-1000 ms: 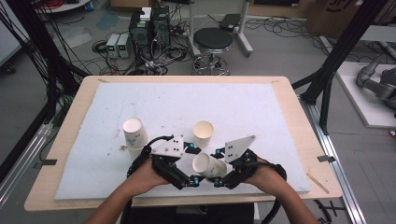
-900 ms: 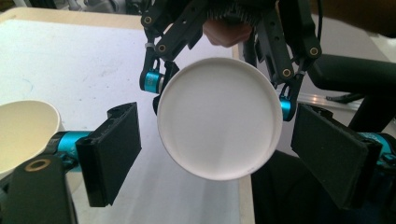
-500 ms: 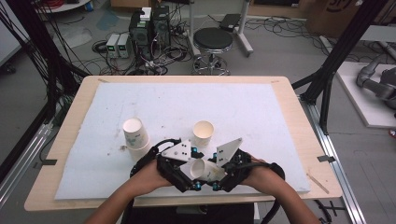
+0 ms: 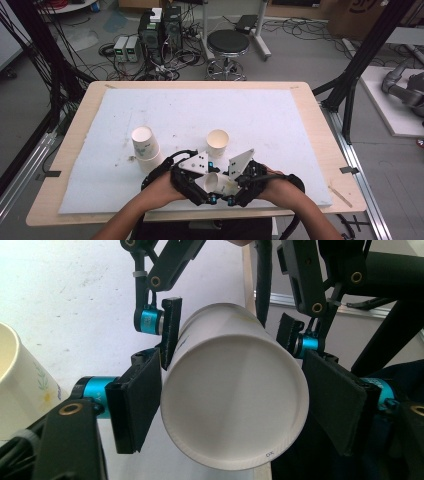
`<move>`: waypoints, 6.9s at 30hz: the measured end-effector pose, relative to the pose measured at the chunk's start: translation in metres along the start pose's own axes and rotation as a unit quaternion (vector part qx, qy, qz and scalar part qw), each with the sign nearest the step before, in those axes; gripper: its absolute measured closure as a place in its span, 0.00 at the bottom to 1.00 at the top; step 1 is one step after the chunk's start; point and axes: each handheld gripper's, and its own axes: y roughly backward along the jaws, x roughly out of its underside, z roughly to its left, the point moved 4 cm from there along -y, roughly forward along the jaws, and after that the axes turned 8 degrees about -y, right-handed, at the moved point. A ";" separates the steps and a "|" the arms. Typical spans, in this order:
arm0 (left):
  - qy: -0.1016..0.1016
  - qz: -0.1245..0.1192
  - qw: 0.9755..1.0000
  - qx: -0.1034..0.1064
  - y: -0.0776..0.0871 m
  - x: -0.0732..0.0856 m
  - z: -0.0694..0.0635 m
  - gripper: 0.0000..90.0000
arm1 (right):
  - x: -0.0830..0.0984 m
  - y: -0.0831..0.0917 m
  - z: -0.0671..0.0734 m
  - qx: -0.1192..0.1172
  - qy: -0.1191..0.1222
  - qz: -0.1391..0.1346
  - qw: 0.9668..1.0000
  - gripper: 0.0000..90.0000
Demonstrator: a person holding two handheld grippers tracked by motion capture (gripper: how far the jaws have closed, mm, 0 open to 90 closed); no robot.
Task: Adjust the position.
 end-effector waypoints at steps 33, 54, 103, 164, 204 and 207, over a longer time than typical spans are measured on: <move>0.033 -0.103 0.993 -0.043 0.025 0.020 0.006 0.40 | 0.023 0.031 -0.010 -0.007 -0.066 -0.198 0.978 0.19; 0.049 -0.199 0.976 -0.067 0.041 0.030 0.004 0.40 | 0.044 0.025 -0.006 0.016 -0.106 -0.329 0.938 0.20; 0.026 -0.199 0.979 -0.041 0.030 0.021 -0.007 0.16 | 0.041 0.010 -0.004 -0.110 -0.115 -0.377 0.912 0.32; -0.010 0.002 0.999 -0.047 0.002 0.017 -0.003 0.20 | -0.031 0.024 -0.001 0.025 0.018 0.005 1.000 0.31; 0.018 -0.021 0.999 -0.039 -0.005 0.026 0.001 0.36 | -0.030 0.028 -0.004 0.017 -0.009 -0.045 0.999 0.24; 0.032 -0.039 0.998 -0.040 -0.005 0.030 0.003 0.35 | -0.025 0.039 -0.008 0.017 -0.034 -0.098 0.994 0.23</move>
